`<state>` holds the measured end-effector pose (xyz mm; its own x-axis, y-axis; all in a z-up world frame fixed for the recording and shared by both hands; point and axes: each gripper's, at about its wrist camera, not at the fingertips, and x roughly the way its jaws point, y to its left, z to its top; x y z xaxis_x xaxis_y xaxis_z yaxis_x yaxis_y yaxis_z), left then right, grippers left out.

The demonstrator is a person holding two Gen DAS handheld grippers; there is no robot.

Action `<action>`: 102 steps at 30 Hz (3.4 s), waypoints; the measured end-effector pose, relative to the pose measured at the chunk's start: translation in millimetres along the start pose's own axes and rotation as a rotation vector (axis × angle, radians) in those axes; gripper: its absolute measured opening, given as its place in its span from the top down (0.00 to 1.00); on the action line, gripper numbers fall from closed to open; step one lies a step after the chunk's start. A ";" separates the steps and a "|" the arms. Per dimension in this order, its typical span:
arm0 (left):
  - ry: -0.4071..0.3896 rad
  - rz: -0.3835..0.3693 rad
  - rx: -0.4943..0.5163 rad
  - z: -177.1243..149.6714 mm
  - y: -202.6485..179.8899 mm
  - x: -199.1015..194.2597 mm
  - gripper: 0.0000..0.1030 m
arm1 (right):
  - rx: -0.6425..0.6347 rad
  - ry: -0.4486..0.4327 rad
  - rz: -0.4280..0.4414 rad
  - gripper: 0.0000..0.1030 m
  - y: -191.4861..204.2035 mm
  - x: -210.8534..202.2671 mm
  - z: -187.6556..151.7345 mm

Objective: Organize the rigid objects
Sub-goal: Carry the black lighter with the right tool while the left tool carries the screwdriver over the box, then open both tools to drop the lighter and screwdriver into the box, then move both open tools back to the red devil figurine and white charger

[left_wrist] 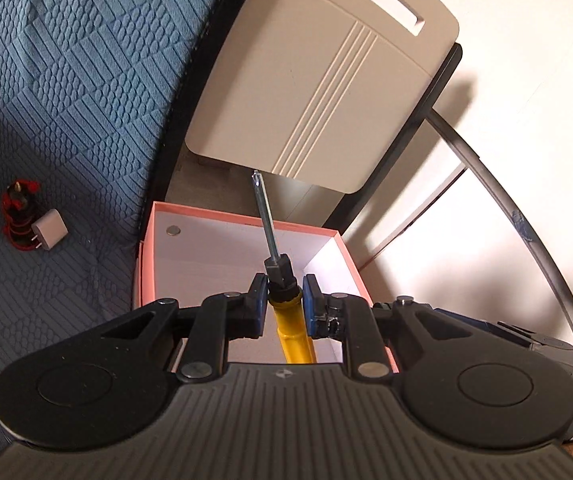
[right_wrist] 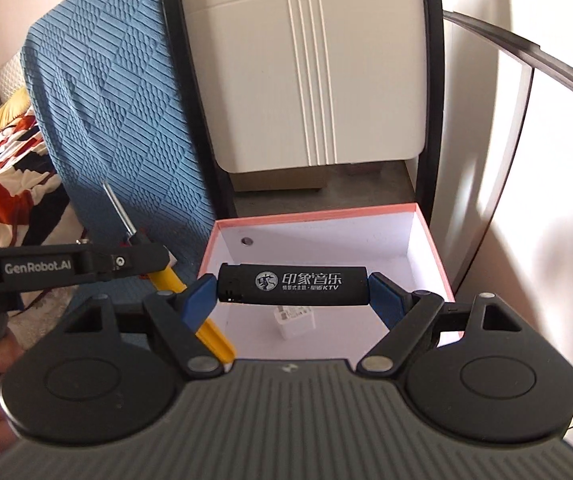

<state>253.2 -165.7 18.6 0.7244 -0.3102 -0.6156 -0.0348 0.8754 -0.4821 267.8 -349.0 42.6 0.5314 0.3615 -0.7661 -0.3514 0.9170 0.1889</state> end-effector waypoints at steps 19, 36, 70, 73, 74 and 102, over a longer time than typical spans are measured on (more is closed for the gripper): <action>0.165 0.045 0.018 -50.1 2.7 69.0 0.79 | 0.085 0.234 -0.122 0.18 -51.1 61.9 -91.7; 0.119 0.032 0.088 -40.3 0.8 30.3 0.78 | 0.121 0.223 -0.101 0.00 -37.9 63.8 -82.6; -0.216 0.137 0.224 2.7 30.5 -146.6 0.44 | -0.049 -0.062 -0.082 0.00 80.9 -23.1 -12.4; -0.227 0.145 0.209 3.1 43.3 -154.9 0.44 | -0.071 -0.055 -0.064 0.00 96.4 -18.3 -13.6; -0.234 0.151 0.206 3.1 47.6 -157.8 0.44 | -0.080 -0.054 -0.059 0.00 101.7 -16.1 -14.2; -0.242 0.281 0.153 -61.5 145.5 -144.9 0.40 | -0.184 -0.029 0.051 0.00 180.8 42.1 -93.8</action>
<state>100.8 -16.2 -0.7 0.8432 0.0292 -0.5368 -0.1649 0.9644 -0.2066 154.4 -183.8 -13.1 0.5306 0.4135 -0.7399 -0.5115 0.8523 0.1095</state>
